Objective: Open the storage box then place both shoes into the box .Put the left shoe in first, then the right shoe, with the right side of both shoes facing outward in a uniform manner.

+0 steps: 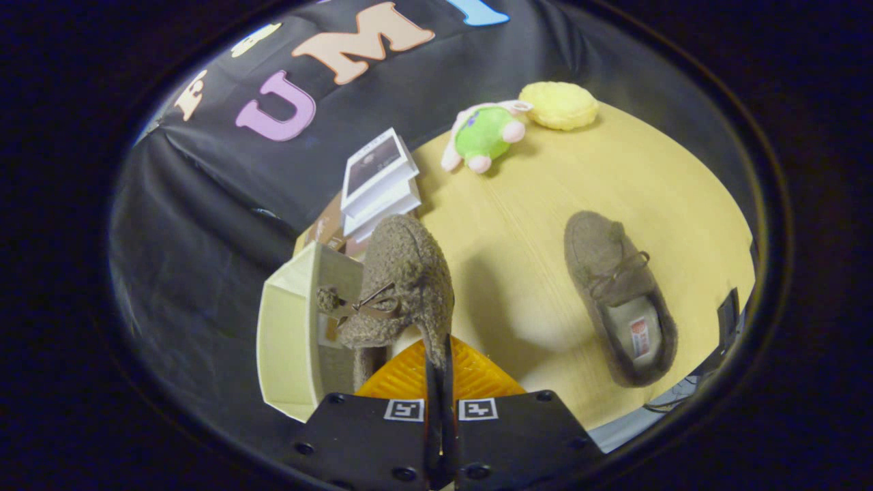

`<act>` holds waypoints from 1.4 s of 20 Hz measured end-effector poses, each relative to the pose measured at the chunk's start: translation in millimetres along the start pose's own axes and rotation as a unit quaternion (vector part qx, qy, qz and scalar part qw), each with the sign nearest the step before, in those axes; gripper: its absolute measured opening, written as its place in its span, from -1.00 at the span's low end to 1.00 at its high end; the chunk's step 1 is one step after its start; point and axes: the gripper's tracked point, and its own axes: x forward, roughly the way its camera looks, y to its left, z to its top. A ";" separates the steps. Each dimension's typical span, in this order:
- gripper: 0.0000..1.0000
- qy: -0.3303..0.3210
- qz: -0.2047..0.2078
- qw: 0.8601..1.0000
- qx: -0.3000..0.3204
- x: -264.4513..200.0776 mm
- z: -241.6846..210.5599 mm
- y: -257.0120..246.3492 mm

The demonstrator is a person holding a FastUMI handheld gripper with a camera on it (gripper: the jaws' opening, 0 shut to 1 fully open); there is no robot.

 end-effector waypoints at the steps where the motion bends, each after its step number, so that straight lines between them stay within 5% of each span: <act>1: -0.91 -0.005 0.006 1.000 -0.003 -4.8 4.8 12.3; 14: -0.91 0.008 0.070 0.996 -0.054 15.0 -20.6 161.5; 28: -0.91 0.086 -0.004 0.992 -0.096 111.6 -100.4 177.5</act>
